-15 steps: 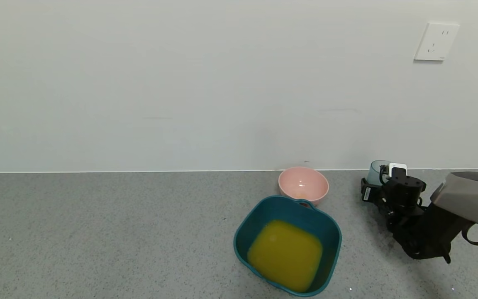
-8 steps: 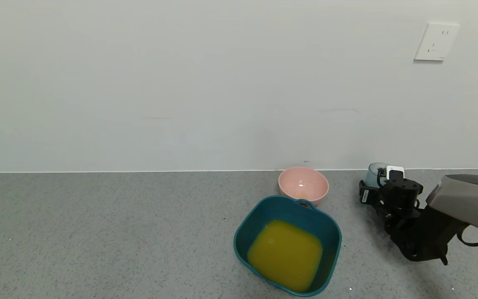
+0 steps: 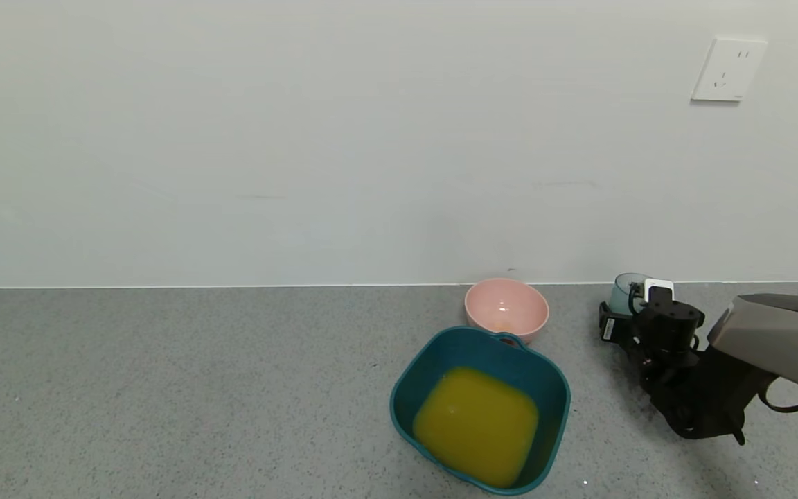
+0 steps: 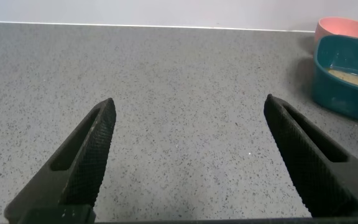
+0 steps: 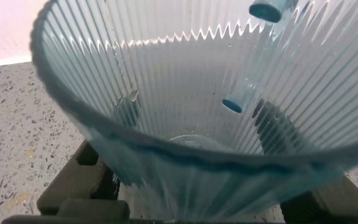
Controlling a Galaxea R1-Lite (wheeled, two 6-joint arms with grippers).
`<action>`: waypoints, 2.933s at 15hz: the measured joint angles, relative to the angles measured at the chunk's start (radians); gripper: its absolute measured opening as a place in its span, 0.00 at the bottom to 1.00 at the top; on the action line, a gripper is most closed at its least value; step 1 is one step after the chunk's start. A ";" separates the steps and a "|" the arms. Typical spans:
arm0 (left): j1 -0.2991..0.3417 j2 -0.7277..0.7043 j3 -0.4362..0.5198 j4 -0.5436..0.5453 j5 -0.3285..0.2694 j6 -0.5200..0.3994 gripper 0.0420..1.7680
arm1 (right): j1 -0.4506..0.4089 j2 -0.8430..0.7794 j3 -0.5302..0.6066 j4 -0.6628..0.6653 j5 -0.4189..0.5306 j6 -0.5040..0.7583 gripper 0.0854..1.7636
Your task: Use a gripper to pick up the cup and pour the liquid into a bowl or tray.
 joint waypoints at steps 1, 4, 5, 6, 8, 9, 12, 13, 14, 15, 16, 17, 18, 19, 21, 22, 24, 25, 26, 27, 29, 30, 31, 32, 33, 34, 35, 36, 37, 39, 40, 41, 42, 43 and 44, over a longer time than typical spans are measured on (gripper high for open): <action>0.000 0.000 0.000 0.000 0.000 0.000 0.97 | 0.001 0.002 0.000 0.000 -0.009 0.000 0.77; 0.000 0.000 0.000 0.000 0.000 0.000 0.97 | 0.006 0.007 0.000 -0.001 -0.020 0.000 0.77; 0.000 0.000 0.000 0.000 0.000 0.000 0.97 | 0.006 0.008 0.000 -0.002 -0.020 0.002 0.77; 0.000 0.000 0.000 0.000 0.000 0.000 0.97 | 0.007 0.009 0.000 -0.006 -0.020 0.001 0.77; 0.000 0.000 0.000 0.000 0.000 0.000 0.97 | 0.007 0.013 -0.001 -0.010 -0.021 0.001 0.79; 0.000 0.000 0.000 0.000 0.000 0.000 0.97 | 0.008 0.014 -0.001 -0.011 -0.021 0.002 0.81; 0.000 0.000 0.000 0.000 0.000 0.000 0.97 | 0.007 0.014 0.000 -0.011 -0.021 0.001 0.86; 0.000 0.000 0.000 0.000 0.000 0.000 0.97 | 0.006 0.014 0.000 -0.011 -0.021 0.000 0.87; 0.000 0.000 0.000 0.000 0.000 0.000 0.97 | 0.006 0.014 0.001 -0.011 -0.020 -0.001 0.88; 0.000 0.000 0.000 0.000 0.000 0.000 0.97 | 0.004 0.013 0.003 -0.011 -0.019 -0.001 0.89; 0.000 0.000 0.000 0.000 0.000 0.000 0.97 | 0.003 0.012 0.007 -0.011 -0.016 0.000 0.90; 0.000 0.000 0.000 0.000 0.000 0.000 0.97 | -0.001 0.009 0.009 -0.009 -0.012 0.000 0.91; 0.000 0.000 0.000 0.000 0.000 0.000 0.97 | -0.003 0.006 0.011 -0.008 -0.011 0.000 0.92; 0.000 0.000 0.000 0.000 0.000 0.000 0.97 | -0.005 0.000 0.015 -0.006 -0.009 0.001 0.92; 0.000 0.000 0.000 0.000 0.000 0.000 0.97 | -0.004 -0.021 0.035 0.030 0.010 0.005 0.93; 0.000 0.000 0.000 0.000 0.000 0.000 0.97 | -0.003 -0.032 0.043 0.047 0.014 0.006 0.94; 0.000 0.000 0.000 0.000 0.000 0.000 0.97 | -0.001 -0.059 0.063 0.061 0.026 0.009 0.94; 0.000 0.000 0.000 0.000 0.000 0.000 0.97 | 0.000 -0.073 0.078 0.074 0.036 0.009 0.95; 0.000 0.000 0.000 0.000 0.000 0.000 0.97 | 0.003 -0.090 0.098 0.090 0.049 0.009 0.95; 0.000 0.000 0.000 0.000 0.000 0.000 0.97 | 0.005 -0.109 0.116 0.104 0.060 0.010 0.95; 0.000 0.000 0.000 0.000 0.000 0.000 0.97 | 0.006 -0.151 0.151 0.141 0.078 0.010 0.95; 0.000 0.000 0.000 0.000 0.000 0.000 0.97 | 0.006 -0.177 0.173 0.159 0.086 0.009 0.96; 0.000 0.000 0.000 0.000 0.000 0.000 0.97 | 0.007 -0.204 0.196 0.178 0.096 0.009 0.96; 0.000 0.000 0.000 0.000 0.000 0.000 0.97 | 0.008 -0.239 0.225 0.200 0.111 0.009 0.96; 0.000 0.000 0.000 0.000 0.000 0.000 0.97 | 0.009 -0.282 0.255 0.234 0.126 0.009 0.96; 0.000 0.000 0.000 0.000 0.000 0.000 0.97 | 0.010 -0.325 0.279 0.267 0.137 0.009 0.96; 0.000 0.000 0.000 0.000 0.000 0.000 0.97 | 0.010 -0.381 0.307 0.308 0.149 0.009 0.96; 0.000 0.000 0.000 0.000 0.000 0.000 0.97 | 0.011 -0.444 0.335 0.353 0.163 0.009 0.96; 0.000 0.000 0.000 0.000 0.000 0.000 0.97 | 0.011 -0.503 0.358 0.396 0.172 0.009 0.96; 0.000 0.000 0.000 0.000 0.000 0.000 0.97 | 0.017 -0.656 0.403 0.510 0.184 0.009 0.96; 0.000 0.000 0.000 0.000 0.000 0.000 0.97 | 0.021 -0.728 0.417 0.571 0.188 0.009 0.96; 0.000 0.000 0.000 0.000 0.000 0.000 0.97 | 0.026 -0.817 0.428 0.651 0.196 0.008 0.96; 0.000 0.000 0.000 0.000 0.000 0.000 0.97 | 0.030 -0.911 0.434 0.743 0.212 0.008 0.96; 0.000 0.000 0.000 0.000 0.000 0.000 0.97 | 0.034 -0.995 0.436 0.826 0.227 0.009 0.96; 0.000 0.000 0.000 0.000 0.000 0.000 0.97 | 0.037 -1.097 0.435 0.929 0.244 0.008 0.96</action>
